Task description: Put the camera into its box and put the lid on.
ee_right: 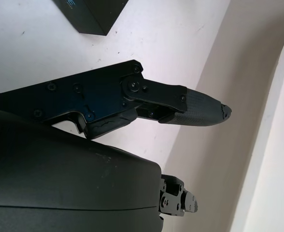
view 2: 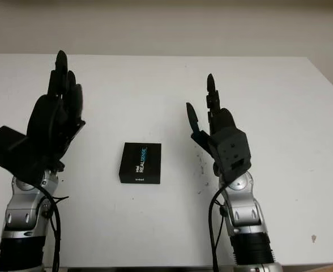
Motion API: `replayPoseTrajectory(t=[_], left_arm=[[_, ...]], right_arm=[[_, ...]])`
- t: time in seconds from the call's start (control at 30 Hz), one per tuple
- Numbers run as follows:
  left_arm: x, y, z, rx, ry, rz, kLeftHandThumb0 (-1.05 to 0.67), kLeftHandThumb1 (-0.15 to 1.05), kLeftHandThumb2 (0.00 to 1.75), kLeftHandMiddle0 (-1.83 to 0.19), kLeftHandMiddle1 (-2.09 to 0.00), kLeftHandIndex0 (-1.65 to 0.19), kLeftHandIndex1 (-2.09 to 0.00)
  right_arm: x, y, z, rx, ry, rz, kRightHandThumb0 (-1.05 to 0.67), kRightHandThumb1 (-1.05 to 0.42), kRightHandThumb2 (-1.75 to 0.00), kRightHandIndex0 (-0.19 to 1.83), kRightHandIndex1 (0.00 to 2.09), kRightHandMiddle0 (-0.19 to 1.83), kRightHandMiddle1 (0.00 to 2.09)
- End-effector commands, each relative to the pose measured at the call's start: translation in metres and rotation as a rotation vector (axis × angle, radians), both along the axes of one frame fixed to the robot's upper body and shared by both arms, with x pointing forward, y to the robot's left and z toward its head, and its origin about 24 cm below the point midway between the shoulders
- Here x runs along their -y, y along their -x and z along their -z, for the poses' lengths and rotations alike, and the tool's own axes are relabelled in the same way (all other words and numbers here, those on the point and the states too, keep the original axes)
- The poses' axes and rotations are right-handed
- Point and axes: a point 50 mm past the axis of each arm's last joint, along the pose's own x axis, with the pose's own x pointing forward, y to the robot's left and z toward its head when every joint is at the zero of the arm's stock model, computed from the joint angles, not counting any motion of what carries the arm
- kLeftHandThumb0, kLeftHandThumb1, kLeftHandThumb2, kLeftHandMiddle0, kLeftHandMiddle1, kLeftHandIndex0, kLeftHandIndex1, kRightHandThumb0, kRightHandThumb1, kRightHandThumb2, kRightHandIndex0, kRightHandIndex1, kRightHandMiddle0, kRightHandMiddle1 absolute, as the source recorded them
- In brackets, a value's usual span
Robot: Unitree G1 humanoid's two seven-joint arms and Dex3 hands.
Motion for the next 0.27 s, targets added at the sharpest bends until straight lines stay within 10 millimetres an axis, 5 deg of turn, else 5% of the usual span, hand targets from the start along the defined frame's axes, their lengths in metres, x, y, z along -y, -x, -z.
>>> replayPoseTrajectory(t=[0.0, 0.23], left_arm=[[-0.005, -0.003, 0.002, 0.005, 0.021, 0.006, -0.77, 1.05, 0.59, 0.19, 0.0, 0.19, 0.0], [-0.005, -0.001, 0.017, -0.019, 0.081, 0.024, -0.8, 1.05, 0.54, 0.19, 0.0, 0.19, 0.0]], right_arm=[[-0.001, -0.003, -0.008, 0.017, -0.009, 0.0, -0.7, -1.05, -0.6, -0.19, 0.02, -0.19, 0.03], [0.0, -0.002, -0.007, 0.02, -0.008, 0.003, -0.71, -1.05, -0.59, -0.19, 0.01, -0.19, 0.04]])
